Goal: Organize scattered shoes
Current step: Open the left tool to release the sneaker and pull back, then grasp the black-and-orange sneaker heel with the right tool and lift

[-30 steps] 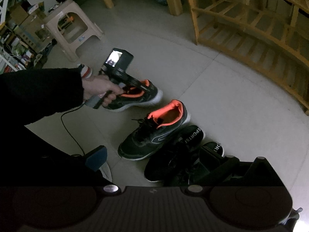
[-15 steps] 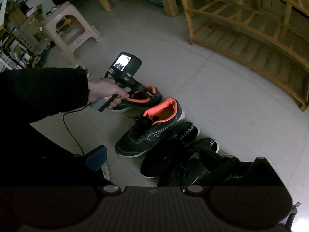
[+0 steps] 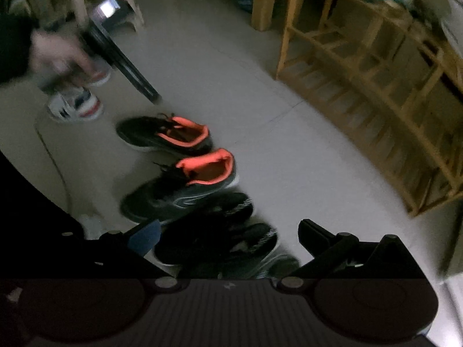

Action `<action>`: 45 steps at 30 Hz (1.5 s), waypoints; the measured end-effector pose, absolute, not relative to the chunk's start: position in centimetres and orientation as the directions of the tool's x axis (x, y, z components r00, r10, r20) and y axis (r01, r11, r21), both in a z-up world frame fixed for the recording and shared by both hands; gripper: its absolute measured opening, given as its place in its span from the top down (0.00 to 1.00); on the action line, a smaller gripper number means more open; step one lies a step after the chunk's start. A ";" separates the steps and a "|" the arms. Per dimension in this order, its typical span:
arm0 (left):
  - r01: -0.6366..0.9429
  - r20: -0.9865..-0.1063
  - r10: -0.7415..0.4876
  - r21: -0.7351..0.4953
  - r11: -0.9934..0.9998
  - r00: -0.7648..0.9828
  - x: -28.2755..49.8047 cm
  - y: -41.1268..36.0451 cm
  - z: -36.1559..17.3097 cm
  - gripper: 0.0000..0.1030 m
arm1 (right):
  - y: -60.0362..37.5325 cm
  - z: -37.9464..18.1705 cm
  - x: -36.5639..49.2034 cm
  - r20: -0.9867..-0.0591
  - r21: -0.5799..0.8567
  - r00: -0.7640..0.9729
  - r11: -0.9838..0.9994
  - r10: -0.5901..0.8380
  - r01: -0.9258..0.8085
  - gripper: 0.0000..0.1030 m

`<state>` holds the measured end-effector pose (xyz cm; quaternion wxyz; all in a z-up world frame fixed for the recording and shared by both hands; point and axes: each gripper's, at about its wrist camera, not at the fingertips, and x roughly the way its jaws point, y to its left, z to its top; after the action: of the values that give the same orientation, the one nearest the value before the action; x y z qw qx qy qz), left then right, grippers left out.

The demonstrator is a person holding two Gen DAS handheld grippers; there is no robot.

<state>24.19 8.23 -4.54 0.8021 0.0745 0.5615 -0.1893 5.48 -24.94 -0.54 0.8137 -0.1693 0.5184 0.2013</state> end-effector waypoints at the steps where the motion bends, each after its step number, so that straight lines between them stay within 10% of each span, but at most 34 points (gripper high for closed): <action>1: 0.379 -0.923 -0.223 -0.093 0.921 0.315 23.4 9.1 -3.0 0.00 | -24.7 -0.7 5.6 -0.913 -0.064 0.379 0.862 0.154 -0.503 0.00; 14: -0.037 -0.859 -0.051 -0.081 0.996 0.509 15.3 14.6 4.0 0.00 | -17.8 -6.1 12.5 -0.930 0.047 0.324 0.930 0.174 -0.365 0.00; 29: -0.122 -0.836 -0.269 -0.367 0.922 0.479 15.1 14.9 3.7 0.00 | -13.0 -20.2 25.7 -0.956 0.056 0.271 0.974 0.116 -0.219 0.09; 35: -0.171 -0.806 -0.359 -0.482 0.859 0.470 14.9 15.4 4.2 0.00 | -10.0 -25.0 28.7 -0.979 -0.012 0.201 0.962 0.045 -0.274 0.32; 39: -0.201 -0.796 -0.349 -0.496 0.845 0.495 15.3 16.3 4.7 0.00 | -8.8 -27.8 29.3 -0.987 -0.057 0.160 0.956 -0.010 -0.287 0.73; 45: -0.230 -0.795 -0.339 -0.502 0.834 0.503 15.8 16.8 4.7 0.00 | -6.1 -29.1 28.4 -0.973 -0.164 0.225 0.829 -0.048 -0.534 0.80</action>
<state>15.79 16.76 4.67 0.8183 -0.2863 0.4973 -0.0333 28.40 -6.07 -29.14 0.7442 -0.2421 0.6007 0.1633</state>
